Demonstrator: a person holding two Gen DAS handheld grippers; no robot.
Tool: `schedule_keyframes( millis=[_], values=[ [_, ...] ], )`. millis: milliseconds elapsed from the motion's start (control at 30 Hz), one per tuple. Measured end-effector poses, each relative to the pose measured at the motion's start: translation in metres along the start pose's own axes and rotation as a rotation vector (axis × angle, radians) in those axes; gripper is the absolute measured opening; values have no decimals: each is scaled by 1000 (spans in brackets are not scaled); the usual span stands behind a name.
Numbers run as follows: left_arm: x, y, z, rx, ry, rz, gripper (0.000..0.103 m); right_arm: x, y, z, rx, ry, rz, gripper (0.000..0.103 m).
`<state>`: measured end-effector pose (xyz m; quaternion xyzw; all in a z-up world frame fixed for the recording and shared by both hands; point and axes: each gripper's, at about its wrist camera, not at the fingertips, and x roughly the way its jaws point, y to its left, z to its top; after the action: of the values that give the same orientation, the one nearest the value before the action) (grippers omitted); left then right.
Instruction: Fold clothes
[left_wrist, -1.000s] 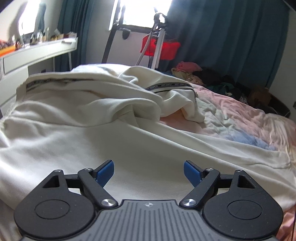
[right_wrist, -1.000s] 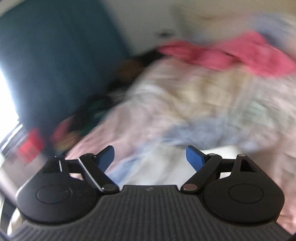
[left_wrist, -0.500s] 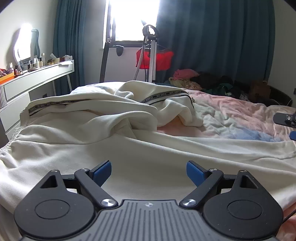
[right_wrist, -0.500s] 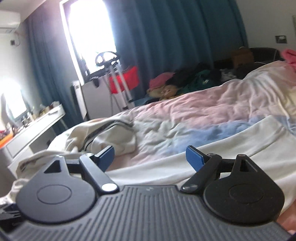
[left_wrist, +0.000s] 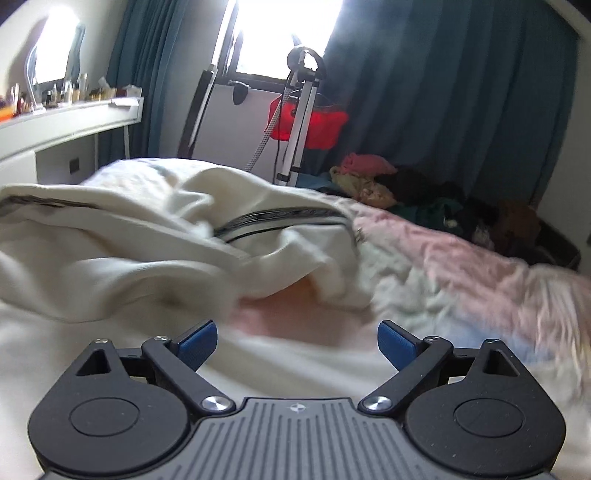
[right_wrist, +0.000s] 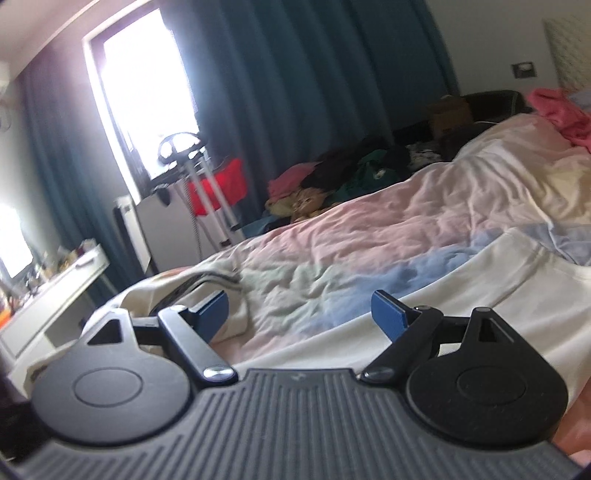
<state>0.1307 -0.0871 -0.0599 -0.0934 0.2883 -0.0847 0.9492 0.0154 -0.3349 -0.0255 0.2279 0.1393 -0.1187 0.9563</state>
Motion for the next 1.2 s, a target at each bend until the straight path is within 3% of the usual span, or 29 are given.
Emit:
schedule_keyframes(
  millis=[100, 200, 300, 433, 467, 500, 533, 600, 700, 800, 867, 1000, 1067, 1133, 1200],
  values=[
    [49, -23, 8, -55, 3, 1, 95, 2, -23, 9, 93, -30, -14, 86],
    [96, -39, 13, -92, -17, 60, 95, 12, -46, 11, 179, -41, -55, 87],
    [138, -42, 19, -156, -11, 113, 95, 31, -64, 8, 256, -18, -78, 88],
    [176, -36, 26, -235, -12, 104, 87, 52, -82, 7, 330, -20, -103, 87],
    [184, -34, 29, -250, -12, 115, 77, 56, -87, 6, 350, -21, -102, 87],
    [192, -32, 31, -263, -11, 130, 60, 60, -92, 5, 370, -21, -101, 88],
    [198, -33, 33, -268, -9, 159, 52, 64, -97, 4, 391, -22, -100, 87],
    [204, -41, 36, -237, -23, 211, 19, 71, -105, 2, 426, -10, -104, 87],
    [201, -81, 42, -42, -85, 253, 13, 80, -111, -1, 459, 10, -119, 87],
    [193, -113, 49, -29, -94, 165, 12, 82, -113, 0, 471, 6, -144, 86],
    [188, -137, 51, -44, -76, 81, 12, 76, -117, 2, 458, -32, -207, 87],
    [176, -196, 49, -39, -27, -148, 12, 59, -132, 7, 484, -130, -318, 87],
    [170, -215, 43, 15, 33, -255, 13, 51, -141, 10, 509, -174, -358, 87],
    [165, -234, 37, 69, 93, -361, 19, 45, -146, 11, 523, -206, -380, 87],
    [159, -250, 30, 123, 148, -455, 45, 41, -148, 12, 534, -219, -390, 87]
  ],
)
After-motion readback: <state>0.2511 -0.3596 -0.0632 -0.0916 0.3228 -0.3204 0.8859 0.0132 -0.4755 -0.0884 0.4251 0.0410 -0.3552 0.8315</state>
